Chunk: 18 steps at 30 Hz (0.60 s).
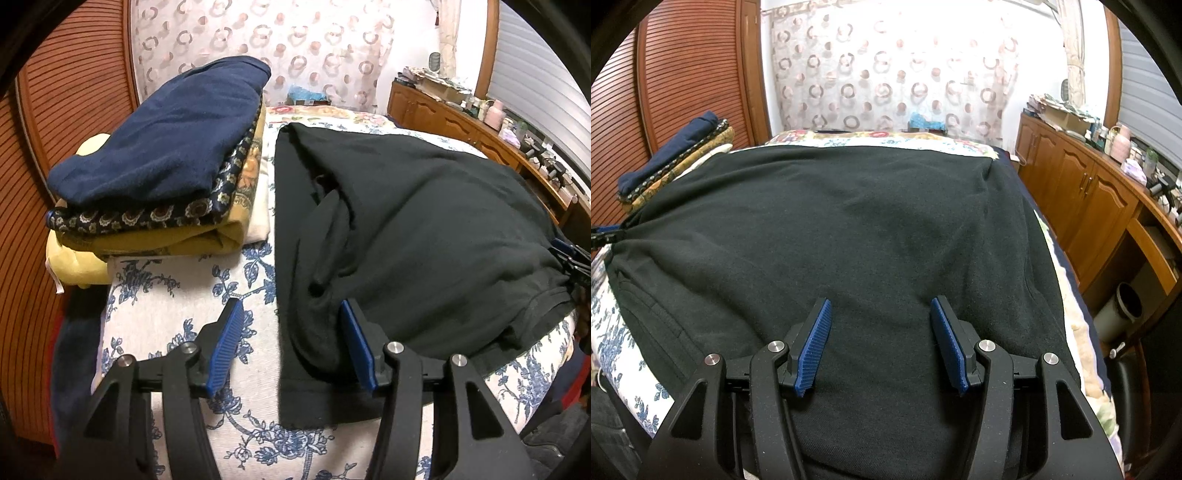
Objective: Fold small clothes
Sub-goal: 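Grasp the T-shirt side edge with the left tool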
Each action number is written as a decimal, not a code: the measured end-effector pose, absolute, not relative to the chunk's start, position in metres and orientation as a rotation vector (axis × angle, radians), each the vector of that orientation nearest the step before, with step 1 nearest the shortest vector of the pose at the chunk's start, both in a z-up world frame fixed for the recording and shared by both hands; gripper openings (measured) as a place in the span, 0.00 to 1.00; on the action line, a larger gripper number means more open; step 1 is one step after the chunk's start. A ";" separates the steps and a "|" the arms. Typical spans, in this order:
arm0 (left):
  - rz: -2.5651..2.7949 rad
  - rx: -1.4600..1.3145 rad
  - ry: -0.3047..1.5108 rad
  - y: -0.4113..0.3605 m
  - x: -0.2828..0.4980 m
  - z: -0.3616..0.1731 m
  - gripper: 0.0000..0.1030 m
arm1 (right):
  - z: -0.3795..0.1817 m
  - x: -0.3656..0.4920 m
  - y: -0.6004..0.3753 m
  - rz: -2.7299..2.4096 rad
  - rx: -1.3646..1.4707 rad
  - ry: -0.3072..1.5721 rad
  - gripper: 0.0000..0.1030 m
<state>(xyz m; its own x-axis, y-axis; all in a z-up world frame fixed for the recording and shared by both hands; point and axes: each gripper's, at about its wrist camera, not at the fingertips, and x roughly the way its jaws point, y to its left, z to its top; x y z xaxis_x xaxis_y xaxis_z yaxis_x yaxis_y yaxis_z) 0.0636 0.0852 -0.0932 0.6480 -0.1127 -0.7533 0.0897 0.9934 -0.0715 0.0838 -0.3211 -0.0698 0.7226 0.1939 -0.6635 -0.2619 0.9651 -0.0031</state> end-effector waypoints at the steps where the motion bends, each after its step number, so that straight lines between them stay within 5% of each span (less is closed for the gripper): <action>1: -0.114 -0.027 0.861 0.085 0.064 -0.094 0.52 | -0.070 0.084 -0.321 0.252 -0.099 0.721 0.55; 18: -0.170 -0.059 0.858 0.084 0.063 -0.098 0.51 | -0.070 0.084 -0.321 0.254 -0.099 0.720 0.58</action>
